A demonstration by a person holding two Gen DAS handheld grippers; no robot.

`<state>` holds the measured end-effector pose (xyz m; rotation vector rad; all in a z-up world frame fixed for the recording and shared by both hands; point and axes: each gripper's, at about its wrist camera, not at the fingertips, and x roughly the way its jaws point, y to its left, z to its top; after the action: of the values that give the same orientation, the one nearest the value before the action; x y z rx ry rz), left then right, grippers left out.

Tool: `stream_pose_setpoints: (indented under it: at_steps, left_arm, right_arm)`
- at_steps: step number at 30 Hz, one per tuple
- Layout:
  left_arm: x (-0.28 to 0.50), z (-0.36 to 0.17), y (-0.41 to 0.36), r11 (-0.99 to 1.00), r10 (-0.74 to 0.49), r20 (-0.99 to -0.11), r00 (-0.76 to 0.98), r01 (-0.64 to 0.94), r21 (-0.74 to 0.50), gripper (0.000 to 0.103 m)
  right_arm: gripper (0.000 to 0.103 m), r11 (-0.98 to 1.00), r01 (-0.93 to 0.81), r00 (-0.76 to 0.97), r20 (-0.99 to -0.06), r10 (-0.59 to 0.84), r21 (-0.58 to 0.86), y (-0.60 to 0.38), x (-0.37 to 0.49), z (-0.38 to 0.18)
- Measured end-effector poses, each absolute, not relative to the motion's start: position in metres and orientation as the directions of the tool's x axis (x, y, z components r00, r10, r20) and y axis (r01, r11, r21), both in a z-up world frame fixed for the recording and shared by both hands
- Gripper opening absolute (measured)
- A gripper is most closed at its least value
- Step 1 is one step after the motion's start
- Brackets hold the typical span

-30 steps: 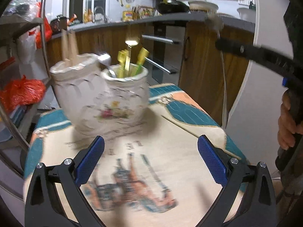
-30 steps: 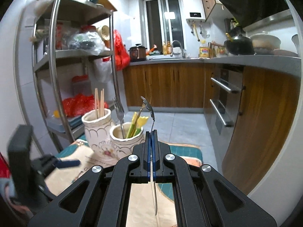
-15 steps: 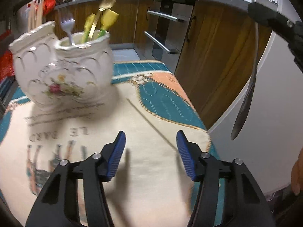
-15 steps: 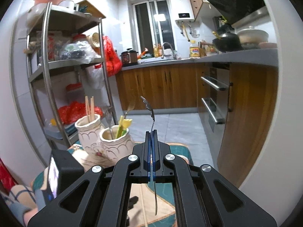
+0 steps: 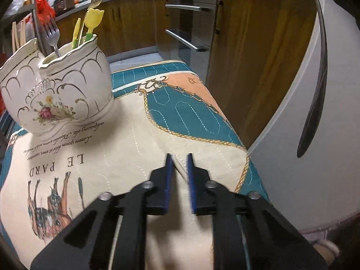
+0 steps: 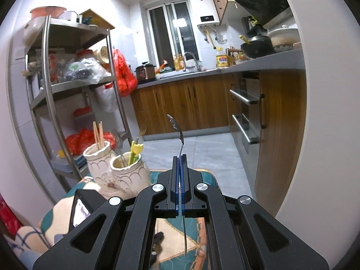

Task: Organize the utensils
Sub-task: 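Grasp the wooden chopstick on the cloth with left tool while right holds the spoon, then lower chopstick into large holder with left while right lowers steel spoon into small holder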

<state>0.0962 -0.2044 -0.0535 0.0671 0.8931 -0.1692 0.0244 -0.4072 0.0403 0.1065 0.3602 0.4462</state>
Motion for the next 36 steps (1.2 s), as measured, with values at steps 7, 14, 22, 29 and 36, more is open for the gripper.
stream_pose_setpoints:
  at_steps: [7, 14, 22, 29, 36]
  left_arm:
    - [0.082, -0.049, -0.167, 0.96, -0.182, -0.803, 0.567, 0.279, -0.021, 0.005]
    - [0.052, -0.031, -0.127, 0.933, -0.257, -0.74, 0.622, 0.358, -0.023, 0.005]
    - [0.023, 0.017, -0.086, 0.927, -0.314, -0.505, 0.804, 0.373, 0.018, 0.005]
    - [0.017, 0.06, -0.05, 0.935, -0.33, -0.332, 0.883, 0.354, 0.011, 0.005]
    - [0.048, 0.083, -0.009, 0.937, -0.347, -0.259, 0.901, 0.344, -0.06, 0.005]
  right_arm:
    - [0.002, 0.89, -0.426, 0.83, -0.323, 0.456, 0.162, -0.398, 0.021, 0.039]
    - [0.002, 0.881, -0.442, 0.819, -0.325, 0.473, 0.168, -0.391, 0.021, 0.037]
    - [0.002, 0.877, -0.454, 0.818, -0.315, 0.48, 0.158, -0.372, 0.022, 0.036]
    - [0.002, 0.862, -0.481, 0.823, -0.259, 0.507, 0.16, -0.349, 0.022, 0.042]
    - [0.002, 0.851, -0.504, 0.821, -0.223, 0.526, 0.148, -0.312, 0.033, 0.055]
